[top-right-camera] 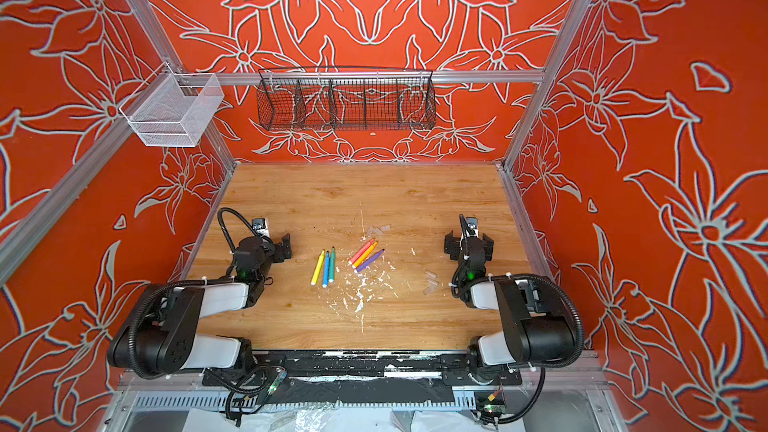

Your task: Insert the pens into the pen caps

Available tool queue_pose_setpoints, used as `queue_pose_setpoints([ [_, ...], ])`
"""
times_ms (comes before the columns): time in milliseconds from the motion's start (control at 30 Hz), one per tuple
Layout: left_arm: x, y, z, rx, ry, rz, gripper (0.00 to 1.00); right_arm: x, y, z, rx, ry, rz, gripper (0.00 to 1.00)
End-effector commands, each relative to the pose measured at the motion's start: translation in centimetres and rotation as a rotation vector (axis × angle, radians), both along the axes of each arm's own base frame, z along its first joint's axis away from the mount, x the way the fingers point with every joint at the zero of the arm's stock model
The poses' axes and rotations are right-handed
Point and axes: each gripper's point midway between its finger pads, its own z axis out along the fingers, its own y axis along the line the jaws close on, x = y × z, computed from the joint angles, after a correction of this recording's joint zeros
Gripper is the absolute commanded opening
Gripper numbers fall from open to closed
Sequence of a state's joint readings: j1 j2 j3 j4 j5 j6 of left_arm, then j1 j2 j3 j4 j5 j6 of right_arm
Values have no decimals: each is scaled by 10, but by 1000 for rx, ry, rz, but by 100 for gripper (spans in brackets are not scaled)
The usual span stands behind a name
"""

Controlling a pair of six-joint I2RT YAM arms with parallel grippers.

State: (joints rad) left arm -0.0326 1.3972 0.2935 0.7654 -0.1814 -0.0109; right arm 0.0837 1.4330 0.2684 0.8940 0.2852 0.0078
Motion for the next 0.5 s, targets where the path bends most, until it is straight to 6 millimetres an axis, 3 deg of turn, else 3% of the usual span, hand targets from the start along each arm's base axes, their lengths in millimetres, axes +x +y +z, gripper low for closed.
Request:
queue_pose_setpoints([
  [0, -3, -10, 11, 32, -61, -49, 97, 6, 3, 8, 5, -21, 15, 97],
  [467, -2, -12, 9, 35, -51, -58, 97, 7, 4, 8, 4, -21, 14, 97],
])
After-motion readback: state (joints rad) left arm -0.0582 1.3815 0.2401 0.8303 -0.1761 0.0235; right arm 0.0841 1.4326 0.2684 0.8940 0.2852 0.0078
